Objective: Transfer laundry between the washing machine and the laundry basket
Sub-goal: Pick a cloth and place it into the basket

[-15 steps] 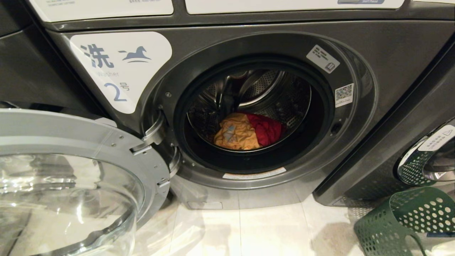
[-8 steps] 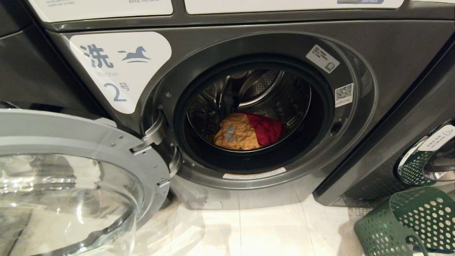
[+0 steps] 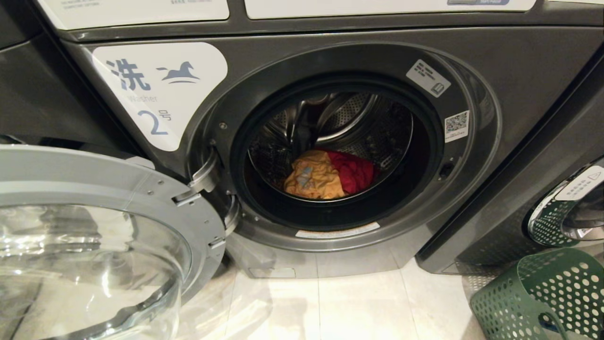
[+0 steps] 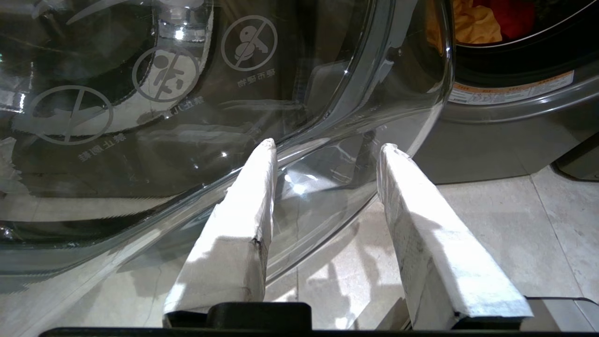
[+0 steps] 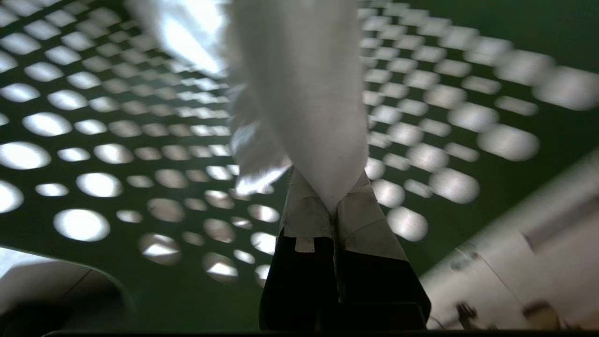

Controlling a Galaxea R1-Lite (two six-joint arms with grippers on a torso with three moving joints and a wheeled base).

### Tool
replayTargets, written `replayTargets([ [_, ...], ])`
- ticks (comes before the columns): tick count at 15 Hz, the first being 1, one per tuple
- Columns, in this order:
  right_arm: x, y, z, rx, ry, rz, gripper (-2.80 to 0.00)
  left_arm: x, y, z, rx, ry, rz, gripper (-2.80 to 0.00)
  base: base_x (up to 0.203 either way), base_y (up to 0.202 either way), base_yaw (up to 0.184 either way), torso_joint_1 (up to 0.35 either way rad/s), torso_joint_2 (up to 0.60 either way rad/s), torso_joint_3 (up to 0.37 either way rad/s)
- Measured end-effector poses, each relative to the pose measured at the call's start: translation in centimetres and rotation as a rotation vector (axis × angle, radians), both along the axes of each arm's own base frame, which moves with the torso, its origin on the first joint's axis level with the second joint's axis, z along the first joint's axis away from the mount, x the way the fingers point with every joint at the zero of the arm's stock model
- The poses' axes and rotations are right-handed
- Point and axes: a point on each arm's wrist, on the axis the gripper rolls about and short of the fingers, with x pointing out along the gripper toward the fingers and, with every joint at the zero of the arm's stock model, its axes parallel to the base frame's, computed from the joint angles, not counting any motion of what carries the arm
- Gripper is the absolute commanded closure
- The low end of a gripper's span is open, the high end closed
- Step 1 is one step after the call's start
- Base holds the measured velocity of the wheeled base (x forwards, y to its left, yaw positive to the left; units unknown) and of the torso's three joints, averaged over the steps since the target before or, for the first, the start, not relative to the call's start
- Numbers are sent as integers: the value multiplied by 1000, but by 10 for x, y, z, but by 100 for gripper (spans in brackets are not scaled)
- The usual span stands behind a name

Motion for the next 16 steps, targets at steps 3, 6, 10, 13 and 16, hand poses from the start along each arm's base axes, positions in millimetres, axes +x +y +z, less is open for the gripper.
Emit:
replayTargets([
  [3, 20, 23, -24, 121, -54, 121, 0, 0, 0, 0, 0, 0, 0, 0, 0, 0, 0, 0, 0, 0],
  [6, 29, 40, -33, 170, -66, 236, 0, 0, 0, 0, 0, 0, 0, 0, 0, 0, 0, 0, 0, 0],
  [10, 32, 62, -38, 222, -56, 300, 0, 0, 0, 0, 0, 0, 0, 0, 0, 0, 0, 0, 0, 0],
  [13, 27, 81, -33, 272, -68, 350, 0, 0, 0, 0, 0, 0, 0, 0, 0, 0, 0, 0, 0, 0],
  [16, 21, 100, -24, 301, -91, 462, 0, 0, 0, 0, 0, 0, 0, 0, 0, 0, 0, 0, 0, 0],
])
